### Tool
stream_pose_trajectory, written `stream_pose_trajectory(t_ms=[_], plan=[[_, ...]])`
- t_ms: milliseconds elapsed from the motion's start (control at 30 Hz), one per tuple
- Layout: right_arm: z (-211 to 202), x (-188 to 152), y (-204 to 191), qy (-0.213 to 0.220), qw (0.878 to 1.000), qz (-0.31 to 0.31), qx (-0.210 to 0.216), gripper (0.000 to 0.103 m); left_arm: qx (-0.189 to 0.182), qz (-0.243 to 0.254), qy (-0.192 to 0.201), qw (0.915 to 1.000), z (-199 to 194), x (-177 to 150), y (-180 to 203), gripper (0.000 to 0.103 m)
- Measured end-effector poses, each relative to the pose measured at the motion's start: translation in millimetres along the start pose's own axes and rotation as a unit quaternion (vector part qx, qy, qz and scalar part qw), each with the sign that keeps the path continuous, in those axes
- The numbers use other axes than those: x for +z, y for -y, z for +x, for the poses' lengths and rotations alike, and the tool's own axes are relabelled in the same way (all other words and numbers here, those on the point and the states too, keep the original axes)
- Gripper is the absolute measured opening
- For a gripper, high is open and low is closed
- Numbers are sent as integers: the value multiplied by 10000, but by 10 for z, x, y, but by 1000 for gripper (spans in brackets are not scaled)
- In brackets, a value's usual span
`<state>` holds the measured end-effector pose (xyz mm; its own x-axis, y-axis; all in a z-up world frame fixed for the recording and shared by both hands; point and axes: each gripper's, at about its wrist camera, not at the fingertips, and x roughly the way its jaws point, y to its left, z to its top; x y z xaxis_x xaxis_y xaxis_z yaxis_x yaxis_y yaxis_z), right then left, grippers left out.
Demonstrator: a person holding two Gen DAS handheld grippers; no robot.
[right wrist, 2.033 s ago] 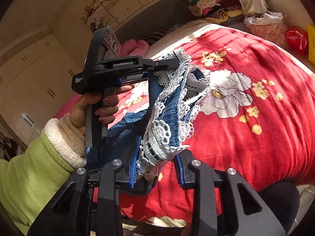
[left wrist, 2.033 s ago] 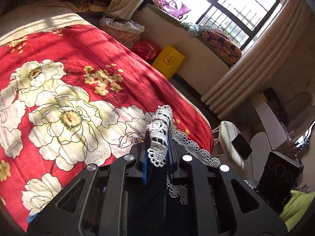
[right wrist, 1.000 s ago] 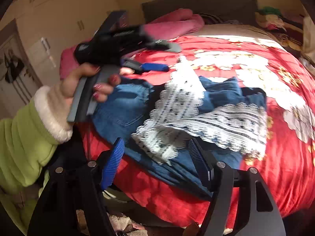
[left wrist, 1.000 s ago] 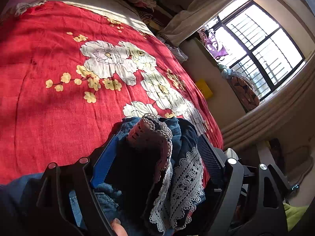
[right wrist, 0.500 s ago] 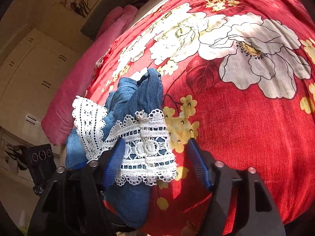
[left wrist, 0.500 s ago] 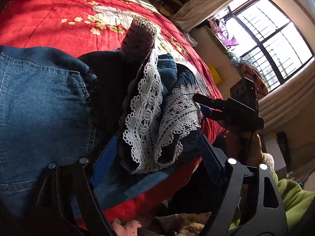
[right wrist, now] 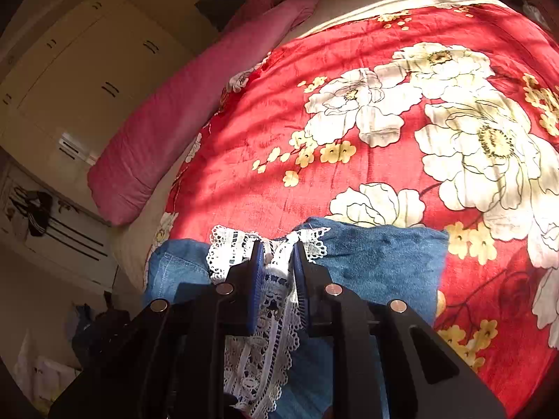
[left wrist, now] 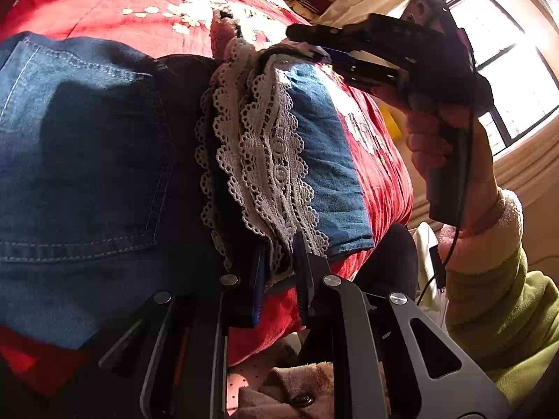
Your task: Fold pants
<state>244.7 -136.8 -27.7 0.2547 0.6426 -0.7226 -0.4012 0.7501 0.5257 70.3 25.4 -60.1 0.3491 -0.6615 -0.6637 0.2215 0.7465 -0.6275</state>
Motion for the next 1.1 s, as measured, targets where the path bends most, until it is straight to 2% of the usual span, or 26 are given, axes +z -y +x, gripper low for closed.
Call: stream_pose_trajectory(t_ms=[67, 133, 167, 200, 300, 333, 500, 567, 600, 667, 733, 767, 833, 900, 933, 1000, 1100], plan=[[128, 27, -70, -179, 9997, -134, -14, 20, -122, -91, 7, 9999, -40, -38, -10, 8], [122, 29, -133, -136, 9997, -173, 120, 35, -185, -59, 8, 9998, -91, -132, -19, 8], [84, 21, -186, -66, 9994, -270, 225, 51, -233, -2, 0, 9997, -109, -162, 6, 8], [23, 14, -237, 50, 9991, -336, 234, 60, -247, 41, 7, 9997, -115, -171, 24, 8], [-170, -33, -275, 364, 9983, -317, 338, 63, 128, 32, 74, 9999, -102, -153, -46, 8], [-199, -53, -288, 367, 9981, -351, 358, 63, 68, -59, 94, 9999, -105, -143, -84, 8], [28, -106, -374, -101, 9976, -676, -51, 60, 35, -47, 302, 9995, -170, 2, -117, 8], [121, -116, -464, -206, 9964, -817, 6, 62, 89, 26, 290, 9995, -187, 20, -105, 8], [188, -122, -528, -346, 9949, -942, -73, 71, 126, 83, 256, 9996, -188, 3, -87, 8], [351, -143, -673, -583, 9882, -1319, -511, 88, 186, 155, 154, 9996, -143, -25, -34, 8], [528, -177, -802, -753, 9771, -1735, -978, 88, 211, 158, 108, 9996, -105, -64, -22, 8], [608, -192, -845, -810, 9719, -1889, -1151, 87, 231, 181, 112, 9995, -98, -84, 5, 8], [737, -201, -855, -881, 9661, -1958, -1431, 71, 282, 205, 131, 9993, -59, -115, 68, 8], [812, -198, -781, -941, 9670, -1870, -1454, 41, 308, 212, 142, 9992, -67, -109, 67, 8], [809, -201, -736, -908, 9682, -1831, -1441, 36, 333, 226, 164, 9991, -71, -106, 70, 8], [711, -195, -621, -698, 9789, -1506, -1188, 25, 346, 216, 176, 9990, -34, -86, 99, 8], [375, -166, -454, -160, 9918, -892, -904, 16, 377, 309, 226, 9986, -62, -32, 130, 8]])
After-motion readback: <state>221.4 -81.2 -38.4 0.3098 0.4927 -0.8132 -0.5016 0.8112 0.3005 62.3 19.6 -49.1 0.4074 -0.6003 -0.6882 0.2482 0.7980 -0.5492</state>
